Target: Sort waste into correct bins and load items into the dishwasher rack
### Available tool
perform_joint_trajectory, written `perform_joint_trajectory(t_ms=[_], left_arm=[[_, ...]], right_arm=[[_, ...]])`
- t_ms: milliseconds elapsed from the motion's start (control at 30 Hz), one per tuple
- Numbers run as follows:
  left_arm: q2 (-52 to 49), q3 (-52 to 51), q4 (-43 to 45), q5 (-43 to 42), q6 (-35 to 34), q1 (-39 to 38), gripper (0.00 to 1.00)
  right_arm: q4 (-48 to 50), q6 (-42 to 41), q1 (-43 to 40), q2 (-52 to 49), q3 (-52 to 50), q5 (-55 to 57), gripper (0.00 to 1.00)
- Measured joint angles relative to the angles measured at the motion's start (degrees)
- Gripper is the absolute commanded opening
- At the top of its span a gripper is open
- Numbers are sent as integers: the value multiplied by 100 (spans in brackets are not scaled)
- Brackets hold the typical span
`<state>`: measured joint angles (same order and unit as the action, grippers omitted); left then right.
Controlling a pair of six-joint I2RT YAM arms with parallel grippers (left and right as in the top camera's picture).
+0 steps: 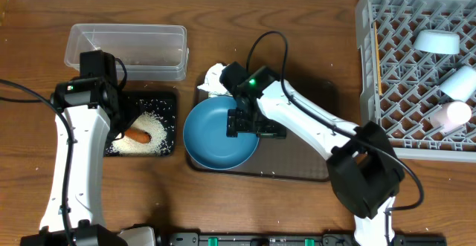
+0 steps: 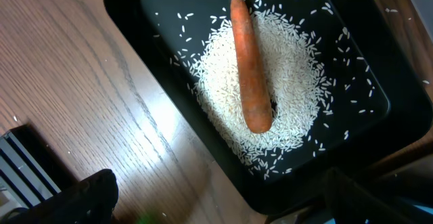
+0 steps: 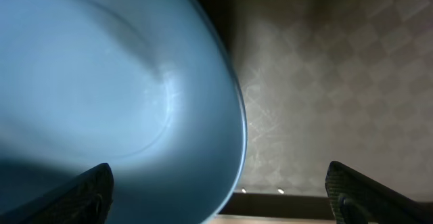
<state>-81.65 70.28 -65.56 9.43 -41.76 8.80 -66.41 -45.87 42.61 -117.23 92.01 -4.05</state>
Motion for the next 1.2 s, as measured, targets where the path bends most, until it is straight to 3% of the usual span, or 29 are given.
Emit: perform_joint_trajectory(t_ms=[667,933,1200], left_arm=[[0,0,-2,0,-2,0,99],[0,0,-2,0,0,0,99],[0,0,-2,-2,0,0,99]], right_arm=[[535,2,-76,-125,-1008,63,99],[-61,44,-599,-125,-1019,201,99],[-1097,48,-1250,-72,-1025,1169,99]])
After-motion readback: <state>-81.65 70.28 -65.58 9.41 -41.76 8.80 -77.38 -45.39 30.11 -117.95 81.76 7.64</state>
